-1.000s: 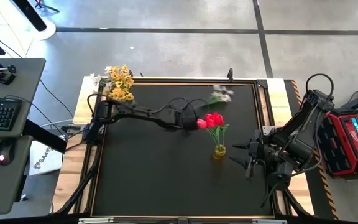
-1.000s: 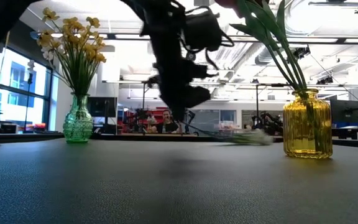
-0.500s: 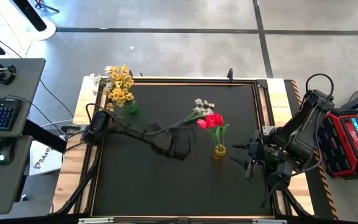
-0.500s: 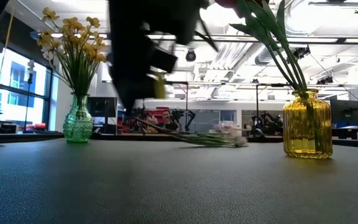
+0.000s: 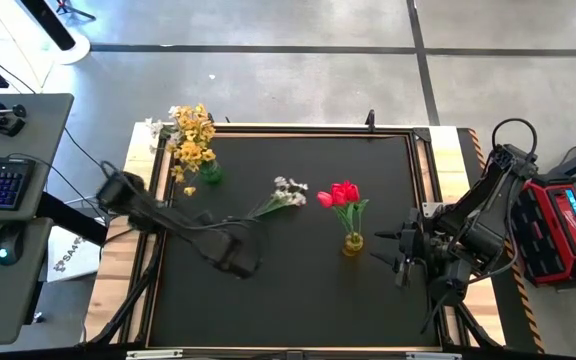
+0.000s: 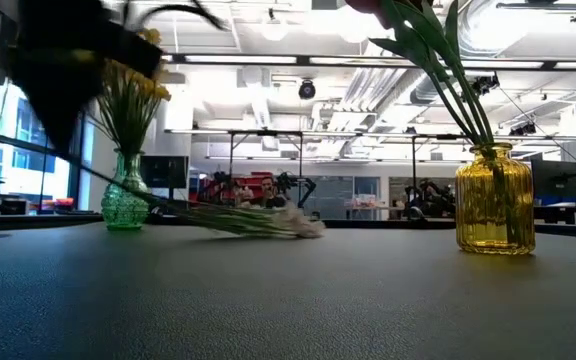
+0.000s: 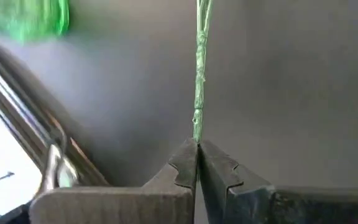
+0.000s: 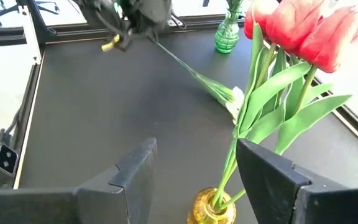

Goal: Sort flowers into vase by color
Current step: Put the white clustered flowers into the green flower vase

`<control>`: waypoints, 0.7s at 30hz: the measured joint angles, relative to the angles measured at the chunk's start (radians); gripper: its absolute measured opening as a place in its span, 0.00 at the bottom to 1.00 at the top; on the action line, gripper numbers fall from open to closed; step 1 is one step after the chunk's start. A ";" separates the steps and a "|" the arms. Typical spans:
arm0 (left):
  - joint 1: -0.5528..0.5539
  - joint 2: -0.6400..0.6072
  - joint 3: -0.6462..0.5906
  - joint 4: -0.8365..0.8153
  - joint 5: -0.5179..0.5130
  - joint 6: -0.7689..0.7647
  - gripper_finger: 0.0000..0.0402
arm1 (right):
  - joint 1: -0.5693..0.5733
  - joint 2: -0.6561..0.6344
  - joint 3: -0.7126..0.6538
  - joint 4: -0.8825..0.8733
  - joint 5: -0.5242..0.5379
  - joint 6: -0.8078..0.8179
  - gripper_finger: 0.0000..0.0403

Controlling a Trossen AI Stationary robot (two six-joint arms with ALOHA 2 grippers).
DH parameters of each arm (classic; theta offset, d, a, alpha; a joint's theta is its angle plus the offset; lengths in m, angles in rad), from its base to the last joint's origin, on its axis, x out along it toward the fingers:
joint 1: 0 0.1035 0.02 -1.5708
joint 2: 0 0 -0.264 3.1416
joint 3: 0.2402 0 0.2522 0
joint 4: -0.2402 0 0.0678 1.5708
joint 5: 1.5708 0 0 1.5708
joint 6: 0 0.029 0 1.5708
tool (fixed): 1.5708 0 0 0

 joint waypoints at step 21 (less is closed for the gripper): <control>-0.141 -0.275 -0.187 0.413 -0.205 -0.070 0.40 | 0.000 0.000 0.000 0.000 0.003 -0.026 0.51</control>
